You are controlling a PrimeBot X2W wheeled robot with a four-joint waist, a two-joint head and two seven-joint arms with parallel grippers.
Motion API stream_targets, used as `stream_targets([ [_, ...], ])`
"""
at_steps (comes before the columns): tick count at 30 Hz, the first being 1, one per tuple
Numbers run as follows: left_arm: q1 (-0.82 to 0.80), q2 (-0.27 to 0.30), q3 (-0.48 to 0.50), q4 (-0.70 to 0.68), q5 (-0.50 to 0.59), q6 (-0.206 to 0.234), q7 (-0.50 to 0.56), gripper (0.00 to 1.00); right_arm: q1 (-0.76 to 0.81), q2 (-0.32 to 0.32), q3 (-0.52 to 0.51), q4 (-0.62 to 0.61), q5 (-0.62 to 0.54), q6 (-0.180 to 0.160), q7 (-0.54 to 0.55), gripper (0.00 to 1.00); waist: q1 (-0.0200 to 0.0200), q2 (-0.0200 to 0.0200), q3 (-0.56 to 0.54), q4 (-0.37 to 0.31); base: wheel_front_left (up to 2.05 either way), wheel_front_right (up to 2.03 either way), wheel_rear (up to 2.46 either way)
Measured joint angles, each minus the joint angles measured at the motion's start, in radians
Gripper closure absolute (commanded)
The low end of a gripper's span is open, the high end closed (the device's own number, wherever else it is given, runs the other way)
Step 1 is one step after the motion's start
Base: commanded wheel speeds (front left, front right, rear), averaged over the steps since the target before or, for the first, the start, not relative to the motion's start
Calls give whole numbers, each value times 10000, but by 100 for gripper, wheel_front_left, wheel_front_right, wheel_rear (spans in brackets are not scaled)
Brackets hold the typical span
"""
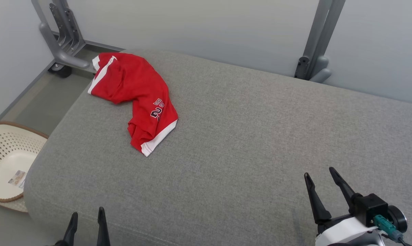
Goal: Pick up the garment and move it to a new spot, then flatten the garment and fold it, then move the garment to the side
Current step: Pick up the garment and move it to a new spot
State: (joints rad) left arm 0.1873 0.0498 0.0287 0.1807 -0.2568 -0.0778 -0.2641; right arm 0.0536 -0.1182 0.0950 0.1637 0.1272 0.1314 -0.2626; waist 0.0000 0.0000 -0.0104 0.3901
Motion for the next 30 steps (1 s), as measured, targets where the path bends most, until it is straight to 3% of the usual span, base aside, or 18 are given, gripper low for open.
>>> stream_targets([
  [9, -2917, 6, -1089, 1087, -694, -324, -2, 0, -903, -869, -272, -694, -15, 0, -2, 0, 0, 0, 1073, 225, 0, 0, 0],
  [13, -5013, 4, -1605, 2627, -1421, -420, 132, 0, -1312, -1377, -472, -947, -33, 0, 0, 0, 0, 0, 1901, 228, 0, 0, 0],
  [17, -6900, -6, -2136, 4408, -1641, -460, 1045, 0, -1585, -1781, -566, -1072, -46, 0, 0, 0, 0, 0, 2881, 95, 0, 0, 0],
  [22, -8197, 4, -2173, 5992, -1965, -477, 1221, 0, -1719, -1833, -454, -1233, -17, 0, 0, 0, 1, 0, 3788, -161, 0, 0, 0],
  [29, -9386, 453, -1641, 8431, -2217, 6, 1022, 0, -1921, -1659, -343, -1475, 25, 0, 0, 0, 1, 0, 4647, -968, 0, 0, 0],
  [30, -9529, 474, -1561, 8638, -2337, 15, 945, 14, -1923, -1620, -362, -1488, 29, 0, 0, 0, 2, 0, 4699, -1100, 0, 0, 0],
])
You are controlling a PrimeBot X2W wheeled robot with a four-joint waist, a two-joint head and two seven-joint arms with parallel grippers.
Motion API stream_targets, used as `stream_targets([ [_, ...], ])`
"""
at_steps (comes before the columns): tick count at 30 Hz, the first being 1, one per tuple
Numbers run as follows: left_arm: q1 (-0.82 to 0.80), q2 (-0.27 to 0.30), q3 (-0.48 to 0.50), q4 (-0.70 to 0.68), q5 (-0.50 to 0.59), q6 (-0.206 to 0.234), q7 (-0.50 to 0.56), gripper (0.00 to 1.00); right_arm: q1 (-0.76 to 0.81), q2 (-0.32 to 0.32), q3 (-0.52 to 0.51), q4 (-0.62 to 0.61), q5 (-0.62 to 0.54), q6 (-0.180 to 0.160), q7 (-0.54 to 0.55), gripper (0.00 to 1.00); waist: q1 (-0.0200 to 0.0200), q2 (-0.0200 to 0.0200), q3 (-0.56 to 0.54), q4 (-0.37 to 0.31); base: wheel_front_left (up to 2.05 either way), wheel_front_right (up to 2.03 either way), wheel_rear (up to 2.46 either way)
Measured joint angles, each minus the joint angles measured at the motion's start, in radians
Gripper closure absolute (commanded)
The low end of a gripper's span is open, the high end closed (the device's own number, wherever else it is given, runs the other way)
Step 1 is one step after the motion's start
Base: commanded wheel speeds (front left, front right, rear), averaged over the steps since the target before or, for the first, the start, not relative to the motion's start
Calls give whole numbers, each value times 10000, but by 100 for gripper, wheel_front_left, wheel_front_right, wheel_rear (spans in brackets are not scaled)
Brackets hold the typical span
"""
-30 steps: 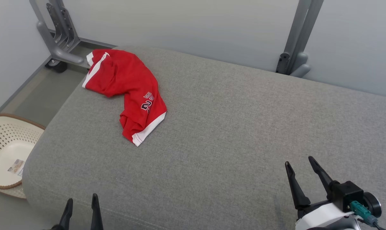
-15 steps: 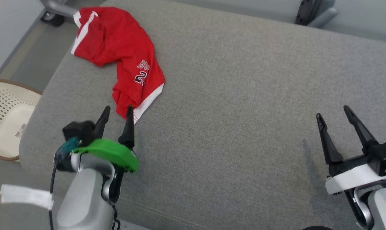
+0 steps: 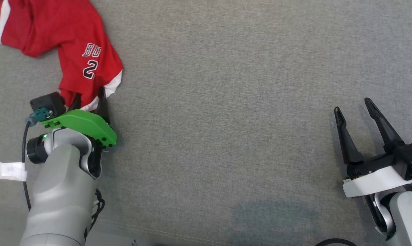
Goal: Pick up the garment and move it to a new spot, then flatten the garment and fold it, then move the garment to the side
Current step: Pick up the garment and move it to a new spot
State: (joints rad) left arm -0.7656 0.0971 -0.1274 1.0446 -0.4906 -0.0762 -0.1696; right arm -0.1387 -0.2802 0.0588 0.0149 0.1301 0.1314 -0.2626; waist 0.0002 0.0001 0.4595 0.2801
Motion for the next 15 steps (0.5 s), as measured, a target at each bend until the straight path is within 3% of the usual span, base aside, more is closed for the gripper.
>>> stream_targets([
  [1, -99, 46, 31, 165, -46, 0, -84, 63, 0, 25, -21, -12, 2, 0, 0, 0, -1, 0, 44, -123, 0, 0, 0],
  [2, -193, 102, 23, 336, -50, -29, -144, 100, 0, 42, -36, -19, 2, 0, 0, 0, -1, 0, 85, -236, 0, 0, 0],
  [9, -423, 127, -38, 533, -422, -397, -453, 100, 9, 366, 4, 127, 56, 0, 0, 0, 0, 0, -28, -689, 0, 0, 0],
  [12, -384, -253, -297, -121, -777, -485, -518, 100, 12, 623, 73, 240, 92, 0, 0, 0, 0, 0, -311, -762, 0, 0, 0],
  [15, -117, -447, -1143, -1519, -1271, -525, -272, 100, 129, 903, 123, 389, 155, 0, 0, 0, 0, 0, -698, -855, 0, 0, 0],
])
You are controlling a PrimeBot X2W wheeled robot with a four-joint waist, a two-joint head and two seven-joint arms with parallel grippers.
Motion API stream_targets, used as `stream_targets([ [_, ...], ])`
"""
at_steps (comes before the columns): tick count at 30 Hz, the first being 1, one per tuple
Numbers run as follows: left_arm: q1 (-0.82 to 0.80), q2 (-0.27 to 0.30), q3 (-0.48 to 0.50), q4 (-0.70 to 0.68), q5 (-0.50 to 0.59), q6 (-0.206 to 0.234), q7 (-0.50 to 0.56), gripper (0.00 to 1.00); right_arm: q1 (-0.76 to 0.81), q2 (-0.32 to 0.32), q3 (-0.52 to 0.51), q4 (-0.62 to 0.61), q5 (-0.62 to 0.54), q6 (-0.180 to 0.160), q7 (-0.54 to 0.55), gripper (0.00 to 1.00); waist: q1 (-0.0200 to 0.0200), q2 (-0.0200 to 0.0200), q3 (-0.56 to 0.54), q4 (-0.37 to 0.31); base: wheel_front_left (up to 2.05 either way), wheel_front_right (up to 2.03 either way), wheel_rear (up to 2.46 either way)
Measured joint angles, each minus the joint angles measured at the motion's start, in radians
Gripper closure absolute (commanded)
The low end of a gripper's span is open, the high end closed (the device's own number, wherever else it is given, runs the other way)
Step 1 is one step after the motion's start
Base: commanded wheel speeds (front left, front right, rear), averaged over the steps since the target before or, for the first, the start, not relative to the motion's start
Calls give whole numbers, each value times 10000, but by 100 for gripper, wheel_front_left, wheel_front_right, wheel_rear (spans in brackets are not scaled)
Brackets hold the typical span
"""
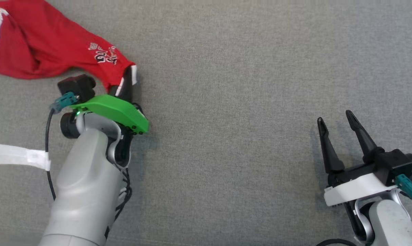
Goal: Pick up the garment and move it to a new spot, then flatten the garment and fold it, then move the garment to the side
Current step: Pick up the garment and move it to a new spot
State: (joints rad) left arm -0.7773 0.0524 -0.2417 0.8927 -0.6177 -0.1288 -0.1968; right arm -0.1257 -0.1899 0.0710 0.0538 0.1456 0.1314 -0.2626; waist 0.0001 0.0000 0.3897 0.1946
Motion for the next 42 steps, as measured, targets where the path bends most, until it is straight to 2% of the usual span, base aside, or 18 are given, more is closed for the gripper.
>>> stream_targets([
  [7, 1227, -8, -2150, -4149, -943, 79, 1383, 100, 183, 619, 176, 232, 115, 0, 0, 0, 0, 0, -865, -507, 0, 0, 0],
  [11, 1674, -33, -3668, -6700, -1779, 920, 2265, 100, 149, 865, 332, 364, 205, 0, 0, 0, -2, 0, -1177, -1082, 0, 0, 0],
  [15, 1408, -40, -4907, -8119, -2343, 1942, 2571, 100, -143, 1093, 571, 477, 293, 0, 0, 0, -2, 0, -1355, -1795, 0, 0, 0],
  [19, 546, -50, -5822, -8184, -2581, 2796, 2387, 100, -294, 1246, 811, 623, 416, 0, 0, 0, -2, 0, -1402, -2654, 0, 0, 0],
  [22, 195, -54, -6255, -7321, -2777, 3210, 2293, 100, -345, 1321, 897, 702, 477, 0, -2, 0, -2, 0, -1376, -3331, 0, 0, 0],
  [28, -209, -52, -6847, -5288, -3461, 3208, 1745, 100, -415, 1375, 750, 715, 648, 0, 0, 0, -2, 0, -1220, -4507, 0, 0, 0],
  [29, -240, -44, -6984, -5049, -3611, 3166, 1668, 90, -415, 1379, 756, 708, 704, 0, 0, 0, -2, 1, -1184, -4663, 0, 0, 0],
  [31, -298, -46, -7248, -4688, -3854, 3137, 1526, 21, -415, 1386, 740, 698, 817, 0, 0, 0, -2, 1, -1107, -4930, 0, 0, 0],
  [32, -340, -48, -7352, -4569, -3956, 3131, 1457, 0, -413, 1386, 698, 690, 828, 0, 0, 0, -2, 0, -1067, -5032, 0, 0, 0],
  [38, -632, -33, -7768, -4042, -4056, 3016, 1152, 0, -290, 1392, 405, 579, 642, 0, 0, 0, -1, 1, -947, -5048, 0, 0, 0],
  [42, -452, 217, -7643, -4583, -4312, 2824, 993, 0, 53, 1400, 155, 403, 334, 0, 0, 0, -2, 1, -1079, -4802, 0, 0, 0],
])
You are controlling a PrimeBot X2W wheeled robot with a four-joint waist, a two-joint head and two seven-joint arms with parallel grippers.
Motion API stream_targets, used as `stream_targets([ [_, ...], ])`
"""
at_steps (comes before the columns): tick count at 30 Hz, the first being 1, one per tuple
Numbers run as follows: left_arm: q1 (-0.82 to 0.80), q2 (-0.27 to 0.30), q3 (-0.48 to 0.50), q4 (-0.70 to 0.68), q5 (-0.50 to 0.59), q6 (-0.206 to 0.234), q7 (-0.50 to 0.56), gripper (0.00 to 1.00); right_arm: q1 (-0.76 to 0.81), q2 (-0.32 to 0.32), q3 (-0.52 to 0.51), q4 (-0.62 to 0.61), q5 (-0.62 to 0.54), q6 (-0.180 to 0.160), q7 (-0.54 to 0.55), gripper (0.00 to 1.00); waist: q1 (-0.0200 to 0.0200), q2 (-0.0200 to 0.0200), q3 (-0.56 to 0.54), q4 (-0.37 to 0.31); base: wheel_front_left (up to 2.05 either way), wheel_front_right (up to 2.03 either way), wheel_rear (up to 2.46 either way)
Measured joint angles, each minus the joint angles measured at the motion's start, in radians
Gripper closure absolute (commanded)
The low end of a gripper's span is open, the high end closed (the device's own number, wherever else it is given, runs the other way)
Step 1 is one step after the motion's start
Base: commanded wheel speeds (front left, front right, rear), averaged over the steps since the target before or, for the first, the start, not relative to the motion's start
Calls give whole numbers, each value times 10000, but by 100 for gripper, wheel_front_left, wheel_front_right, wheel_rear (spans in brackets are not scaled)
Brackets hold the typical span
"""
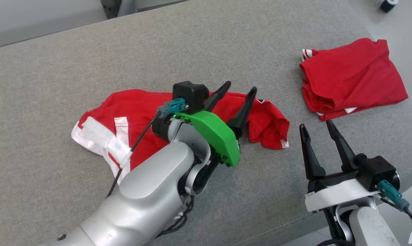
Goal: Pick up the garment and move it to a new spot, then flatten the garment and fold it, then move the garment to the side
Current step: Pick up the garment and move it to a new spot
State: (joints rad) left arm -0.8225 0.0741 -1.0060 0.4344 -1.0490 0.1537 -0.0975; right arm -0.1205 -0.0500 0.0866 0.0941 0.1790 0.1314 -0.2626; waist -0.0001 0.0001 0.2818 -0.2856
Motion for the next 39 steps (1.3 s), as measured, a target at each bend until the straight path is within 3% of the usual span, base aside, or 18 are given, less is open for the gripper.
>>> stream_targets([
  [5, 941, 1791, 236, -1664, 756, 1020, -976, 0, 576, -297, -658, -433, -247, 0, 0, 0, 0, 0, -466, 591, 0, 0, 0],
  [12, 3185, 3762, 988, -3225, 1289, 2401, -1522, 0, 1320, -627, -1302, -725, -418, 0, 0, 0, 0, 0, -1161, 1418, 0, 0, 0],
  [16, 4710, 4351, 1434, -3593, 1438, 2652, -1605, 0, 1665, -780, -1534, -719, -520, 0, 0, 0, 0, -1, -1555, 1891, 0, 0, 0],
  [20, 5690, 4485, 2084, -3870, 2025, 2479, -1638, 0, 1974, -863, -1722, -602, -573, 0, 0, 0, 0, -1, -1831, 2241, 0, 0, 0],
  [26, 7856, 4027, 3981, -3889, 3413, 1726, -1649, 0, 2501, -815, -2082, -157, -612, 0, 0, 0, 0, 0, -2336, 2877, 0, 0, 0],
  [33, 9793, 3097, 6320, -3946, 4890, 360, -1651, 0, 2847, -543, -2322, 123, -610, 0, 0, 0, 0, -1, -2792, 3411, 0, 0, 0],
  [35, 10190, 2721, 6901, -3789, 5338, -320, -1651, 0, 2895, -476, -2351, 159, -610, 0, 0, 0, 0, -1, -2910, 3530, 0, 0, 0],
  [39, 10279, 2238, 7545, -3668, 5843, -943, -1651, 0, 2961, -410, -2303, 188, -612, 0, 0, 0, 0, 0, -2980, 3583, 0, 0, 0],
])
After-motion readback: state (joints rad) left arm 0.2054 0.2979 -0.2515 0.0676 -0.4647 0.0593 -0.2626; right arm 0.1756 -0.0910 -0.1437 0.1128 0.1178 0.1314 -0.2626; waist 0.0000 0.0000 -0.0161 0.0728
